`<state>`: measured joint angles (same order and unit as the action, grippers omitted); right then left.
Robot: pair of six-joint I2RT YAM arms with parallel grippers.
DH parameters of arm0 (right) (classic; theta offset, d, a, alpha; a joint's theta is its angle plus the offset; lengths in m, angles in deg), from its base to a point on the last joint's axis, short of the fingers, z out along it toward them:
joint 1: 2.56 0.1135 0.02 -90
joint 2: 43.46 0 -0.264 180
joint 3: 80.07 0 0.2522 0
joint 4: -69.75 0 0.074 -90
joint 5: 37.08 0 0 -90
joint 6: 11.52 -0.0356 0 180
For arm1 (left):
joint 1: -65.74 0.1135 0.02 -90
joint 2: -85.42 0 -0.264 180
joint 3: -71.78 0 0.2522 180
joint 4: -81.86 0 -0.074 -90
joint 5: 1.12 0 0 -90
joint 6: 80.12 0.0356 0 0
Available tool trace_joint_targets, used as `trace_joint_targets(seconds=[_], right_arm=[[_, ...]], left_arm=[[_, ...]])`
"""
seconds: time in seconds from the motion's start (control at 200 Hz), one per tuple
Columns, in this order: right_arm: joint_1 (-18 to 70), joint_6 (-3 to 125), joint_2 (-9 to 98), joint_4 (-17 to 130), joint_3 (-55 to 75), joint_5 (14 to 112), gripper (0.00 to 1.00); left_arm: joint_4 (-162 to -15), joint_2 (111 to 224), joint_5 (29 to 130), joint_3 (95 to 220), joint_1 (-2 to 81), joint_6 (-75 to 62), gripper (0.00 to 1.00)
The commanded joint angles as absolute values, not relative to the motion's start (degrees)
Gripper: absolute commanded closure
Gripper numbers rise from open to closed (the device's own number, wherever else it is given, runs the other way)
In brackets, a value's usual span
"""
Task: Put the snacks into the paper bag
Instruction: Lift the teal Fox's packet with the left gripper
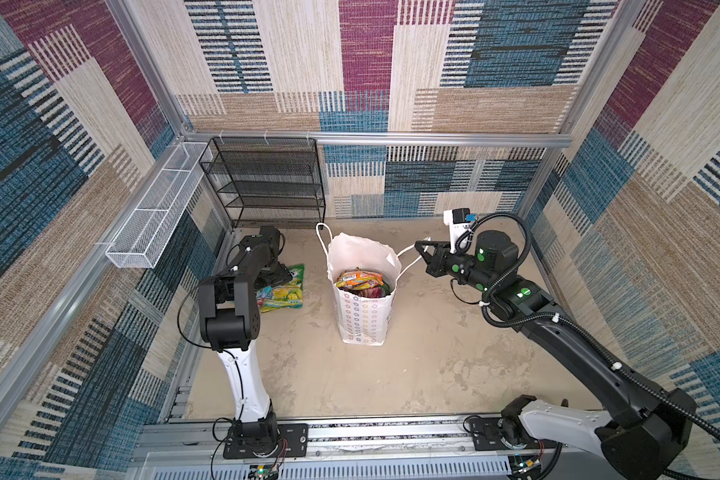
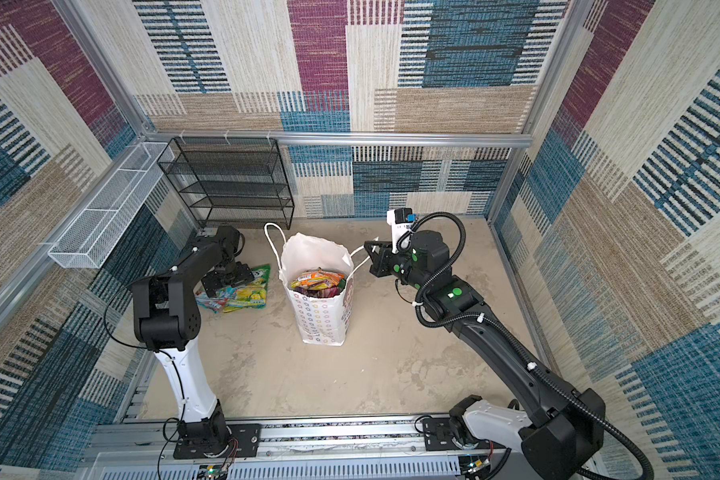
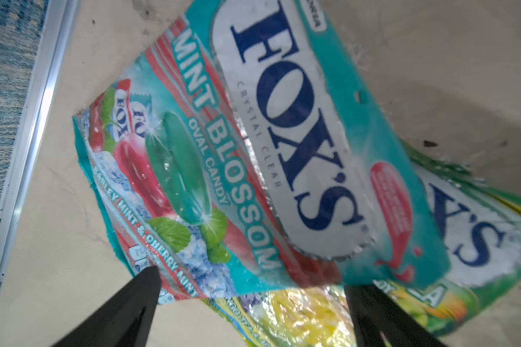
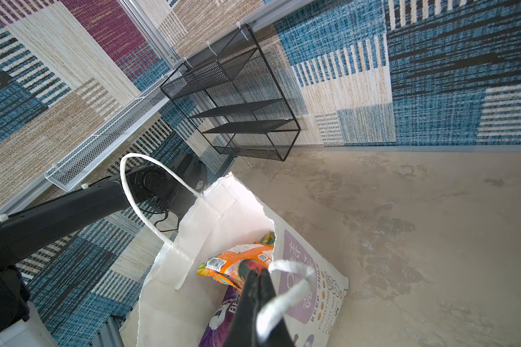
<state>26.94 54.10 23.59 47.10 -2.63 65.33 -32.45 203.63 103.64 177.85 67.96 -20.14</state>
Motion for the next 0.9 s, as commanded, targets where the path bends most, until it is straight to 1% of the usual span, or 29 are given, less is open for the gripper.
trace_joint_targets(seconds=[0.0,0.15,0.2,0.326,0.436,0.536,0.616,0.701,0.781,0.896], right_arm=[[26.92,54.40,23.34,47.57,-2.06,65.05,1.00],[26.89,54.44,23.08,47.34,-2.06,64.85,1.00],[26.89,54.56,23.09,47.29,-1.99,64.80,1.00],[26.89,54.47,22.99,47.46,-2.15,64.87,1.00],[26.90,54.43,22.94,47.46,-2.15,64.67,1.00],[26.89,54.53,22.91,47.37,-2.13,64.74,1.00],[26.89,54.57,22.82,47.46,-2.15,64.50,1.00],[26.89,54.51,22.90,47.38,-1.99,64.73,1.00],[26.94,54.48,22.77,47.46,-2.22,64.69,1.00],[26.94,54.49,22.57,47.55,-2.24,64.46,1.00]], left_arm=[[-30.55,204.86,104.54,178.43,68.00,-19.21,0.08],[-30.61,205.65,104.54,178.48,68.11,-19.36,0.21],[-30.64,205.83,104.78,178.52,68.13,-19.39,0.31],[-30.67,206.10,105.27,179.02,68.20,-19.13,0.45],[-31.13,206.10,105.00,179.01,68.29,-18.73,0.62],[-31.19,205.77,104.57,179.29,68.29,-18.26,0.81],[-31.16,204.94,104.52,179.38,68.28,-18.05,0.92],[-31.12,203.21,105.24,178.84,68.20,-17.94,1.00],[-31.12,200.59,106.93,177.49,68.11,-18.27,1.00],[-31.17,195.38,106.64,175.05,68.03,-20.03,1.00]])
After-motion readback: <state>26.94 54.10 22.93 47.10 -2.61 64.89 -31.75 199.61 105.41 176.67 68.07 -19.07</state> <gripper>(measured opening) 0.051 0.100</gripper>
